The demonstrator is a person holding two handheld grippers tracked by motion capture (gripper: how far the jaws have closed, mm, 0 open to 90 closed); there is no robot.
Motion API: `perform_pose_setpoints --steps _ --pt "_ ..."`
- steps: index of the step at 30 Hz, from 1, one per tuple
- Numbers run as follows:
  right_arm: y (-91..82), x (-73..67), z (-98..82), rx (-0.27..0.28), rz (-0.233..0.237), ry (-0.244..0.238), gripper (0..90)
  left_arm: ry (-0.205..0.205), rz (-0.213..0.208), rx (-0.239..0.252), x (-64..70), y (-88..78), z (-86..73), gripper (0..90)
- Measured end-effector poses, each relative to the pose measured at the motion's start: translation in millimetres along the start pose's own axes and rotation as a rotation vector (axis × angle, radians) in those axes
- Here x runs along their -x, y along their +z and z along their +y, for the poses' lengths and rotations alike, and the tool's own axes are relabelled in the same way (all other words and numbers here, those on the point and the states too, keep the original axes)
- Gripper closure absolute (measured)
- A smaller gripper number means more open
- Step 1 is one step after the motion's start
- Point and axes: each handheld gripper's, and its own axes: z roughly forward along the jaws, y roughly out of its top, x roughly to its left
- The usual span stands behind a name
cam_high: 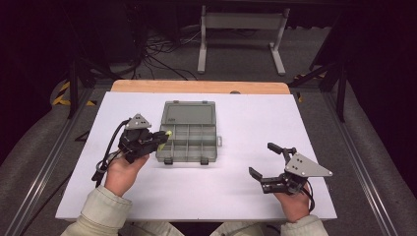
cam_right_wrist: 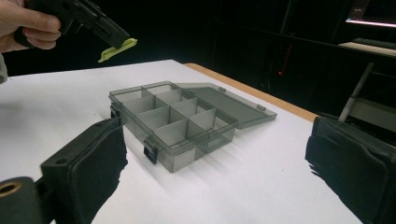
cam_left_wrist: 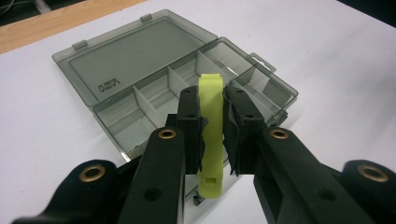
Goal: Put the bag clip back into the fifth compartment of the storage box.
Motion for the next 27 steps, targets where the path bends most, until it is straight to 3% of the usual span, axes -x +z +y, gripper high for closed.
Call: perform_pose_setpoints --steps 8,13,20,27 --pt "0.0 0.0 -0.1 -0.001 -0.001 -0.002 4.7 -0.042 0.041 0.0 -3.4 4.4 -1.0 77.8" --pt "0.0 0.0 -0.2 -0.001 -0.001 -0.001 4.7 -0.046 0.065 -0.013 -4.3 7.8 -1.8 77.8" --pt "0.0 0.3 -0.4 -0.001 0.0 -0.001 4.7 -0.051 0.075 -0.009 -5.9 9.3 -2.0 77.8" --pt "-0.2 0.1 0.0 0.003 0.0 0.0 4.7 -0.063 0.056 -0.031 -8.0 17.0 -5.4 77.8"
